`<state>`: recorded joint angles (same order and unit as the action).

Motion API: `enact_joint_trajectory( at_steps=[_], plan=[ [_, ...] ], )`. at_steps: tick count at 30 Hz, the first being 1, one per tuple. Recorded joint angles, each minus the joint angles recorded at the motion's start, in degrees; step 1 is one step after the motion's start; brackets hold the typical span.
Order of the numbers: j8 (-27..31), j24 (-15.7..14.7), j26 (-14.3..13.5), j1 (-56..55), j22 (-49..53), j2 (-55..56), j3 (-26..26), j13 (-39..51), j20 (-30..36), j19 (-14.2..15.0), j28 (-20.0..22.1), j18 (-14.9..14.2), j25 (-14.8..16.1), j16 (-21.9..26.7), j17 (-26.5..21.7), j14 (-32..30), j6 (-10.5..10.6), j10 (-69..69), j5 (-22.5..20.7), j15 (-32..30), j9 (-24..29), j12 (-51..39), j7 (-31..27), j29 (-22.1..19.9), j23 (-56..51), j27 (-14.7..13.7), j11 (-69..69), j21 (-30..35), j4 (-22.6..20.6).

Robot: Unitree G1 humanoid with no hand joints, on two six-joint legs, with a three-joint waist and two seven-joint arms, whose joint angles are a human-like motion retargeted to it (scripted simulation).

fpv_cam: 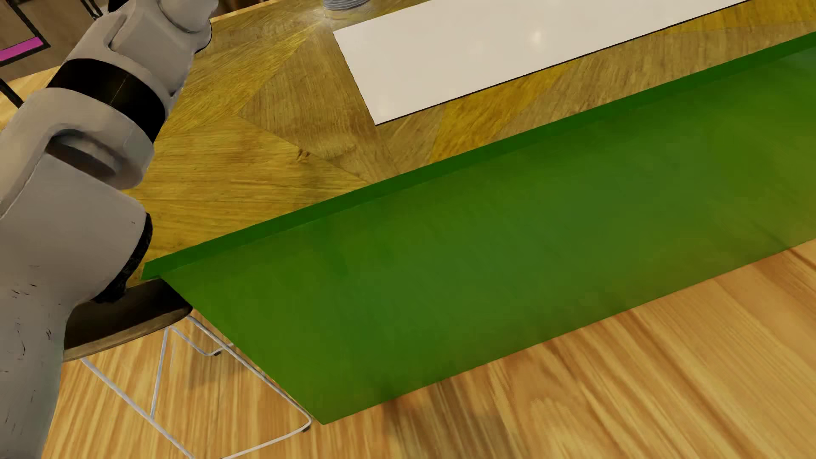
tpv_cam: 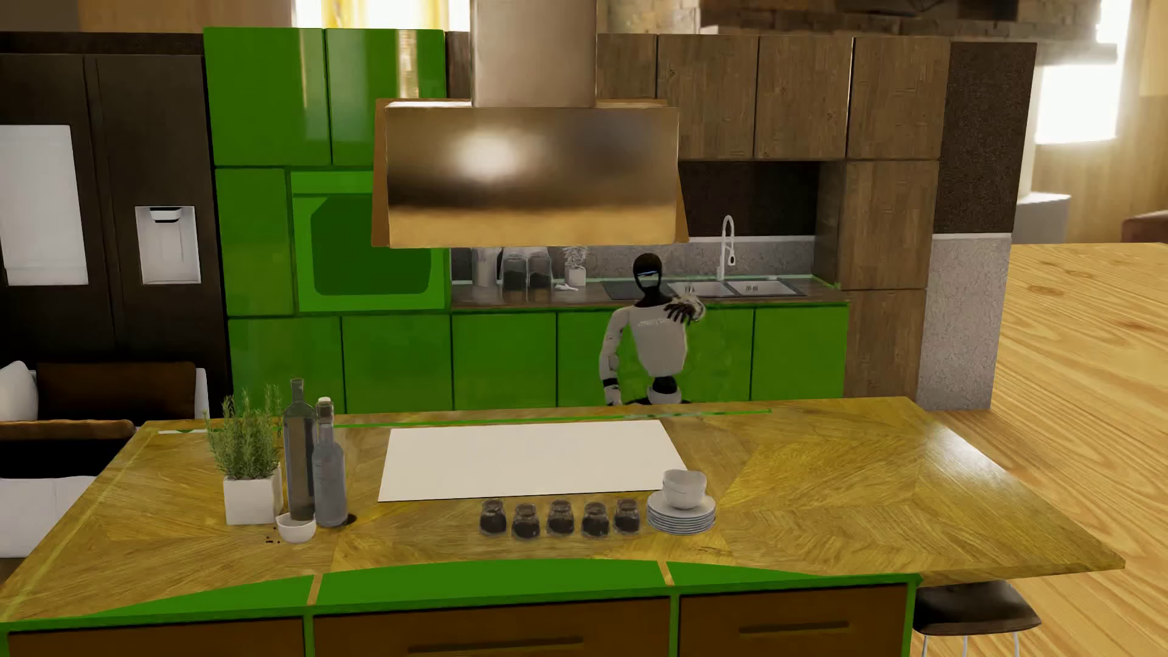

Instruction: Don't move

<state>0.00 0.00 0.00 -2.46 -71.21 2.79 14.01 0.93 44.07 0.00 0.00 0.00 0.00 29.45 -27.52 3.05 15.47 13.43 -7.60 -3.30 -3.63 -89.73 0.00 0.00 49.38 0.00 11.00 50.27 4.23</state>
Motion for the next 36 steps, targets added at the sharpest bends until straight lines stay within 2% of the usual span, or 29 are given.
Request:
enact_joint_trajectory(
  at_steps=[12,13,14,16,19,20,21,23,25,26,27,29,31,34,36],
  plan=[
    [0.00,0.00,0.00,-0.66,0.20,0.20,-0.13,0.43,-0.66,0.00,0.00,0.00,0.00,-0.35,-0.65,-0.35,-0.72,0.26,0.00,-1.07,0.22,-0.31,0.00,0.00,0.25,0.00,-0.65,0.81,0.02],
    [0.00,0.00,0.00,-0.71,0.83,0.27,-0.18,0.53,-2.17,0.00,0.00,0.00,0.00,-0.34,-0.59,-0.43,-0.82,0.27,-0.02,-0.99,0.23,-0.12,0.00,0.00,0.26,0.00,-0.55,0.81,0.02],
    [0.00,0.00,0.00,-0.79,3.91,0.37,-0.38,0.44,-7.52,0.00,0.00,0.00,0.00,-0.24,-0.28,-0.66,-1.08,0.28,-0.03,-0.69,0.15,1.57,0.00,0.00,0.24,0.00,-0.43,0.41,0.01],
    [0.00,0.00,0.00,-1.21,18.10,0.76,-2.39,-1.15,-19.31,0.00,0.00,0.00,0.00,-1.37,1.11,-1.84,-2.49,0.31,0.09,0.50,-0.75,9.79,0.00,0.00,-0.38,0.00,-0.01,-1.42,-0.24],
    [0.00,0.00,0.00,-2.60,43.59,0.91,-6.79,-4.60,-28.30,0.00,0.00,0.00,0.00,-8.09,5.26,-7.38,-7.20,-0.72,0.37,2.23,-2.10,29.11,0.00,0.00,-1.33,0.00,0.44,-3.92,-1.08],
    [0.00,0.00,0.00,-2.84,50.91,0.84,-8.13,-5.73,-28.83,0.00,0.00,0.00,0.00,-10.61,6.76,0.05,-8.86,10.55,0.42,2.93,-2.42,37.35,0.00,0.00,-1.48,0.00,0.80,-4.41,-1.17],
    [0.00,0.00,0.00,-2.98,56.21,0.81,-9.33,-6.66,-27.65,0.00,0.00,0.00,0.00,-12.56,7.79,3.11,-10.13,10.88,0.57,3.44,-2.66,45.79,0.00,0.00,-1.64,0.00,1.13,-4.74,-1.33],
    [0.00,0.00,0.00,-3.21,59.69,0.98,-11.02,-7.82,-21.74,0.00,0.00,0.00,0.00,-14.03,8.99,3.67,-11.70,11.01,0.60,3.83,-3.14,61.30,0.00,0.00,-2.14,0.00,1.55,-4.76,-1.64],
    [0.00,0.00,0.00,-2.94,55.81,0.87,-11.84,-8.45,-13.75,0.00,0.00,0.00,0.00,-13.14,9.64,3.85,-12.38,12.75,0.43,3.57,-3.36,72.86,0.00,0.00,-2.28,0.00,1.53,-5.06,-1.21],
    [0.00,0.00,0.00,-2.79,53.26,0.91,-12.17,-8.28,-9.74,0.00,0.00,0.00,0.00,-12.02,9.80,-6.79,-12.57,0.91,0.41,3.40,-3.40,77.33,0.00,0.00,-2.01,0.00,1.47,-5.11,-1.01],
    [0.00,0.00,0.00,-2.62,49.82,1.00,-12.52,-8.01,-6.01,0.00,0.00,0.00,0.00,-11.10,9.82,-9.52,-12.59,0.80,0.30,3.34,-3.48,81.11,0.00,0.00,-1.67,0.00,1.50,-4.94,-0.83],
    [0.00,0.00,0.00,-2.25,42.07,1.19,-13.66,-7.93,-0.76,0.00,0.00,0.00,0.00,-10.25,9.73,-7.52,-12.45,0.54,0.07,3.31,-3.88,87.43,0.00,0.00,-1.49,0.00,1.64,-5.24,-0.47],
    [0.00,0.00,0.00,-1.92,32.85,0.94,-13.77,-7.81,0.13,0.00,0.00,0.00,0.00,-10.70,10.01,-5.52,-12.47,0.47,-0.02,2.46,-3.98,92.74,0.00,0.00,-1.32,0.00,1.05,-6.68,-0.20],
    [0.00,0.00,0.00,-1.90,16.67,1.09,-14.42,-8.54,-4.30,0.00,0.00,0.00,0.00,-13.02,10.85,-4.11,-12.82,0.49,-0.13,1.73,-4.75,97.87,0.00,0.00,-1.69,0.00,0.91,-9.49,-0.15],
    [0.00,0.00,0.00,-1.85,13.00,1.06,-15.23,-8.83,-5.87,0.00,0.00,0.00,0.00,-12.82,11.08,-3.85,-13.03,0.64,-0.07,1.77,-4.76,100.24,0.00,0.00,-2.19,0.00,1.12,-9.80,-0.19]
  ],
)
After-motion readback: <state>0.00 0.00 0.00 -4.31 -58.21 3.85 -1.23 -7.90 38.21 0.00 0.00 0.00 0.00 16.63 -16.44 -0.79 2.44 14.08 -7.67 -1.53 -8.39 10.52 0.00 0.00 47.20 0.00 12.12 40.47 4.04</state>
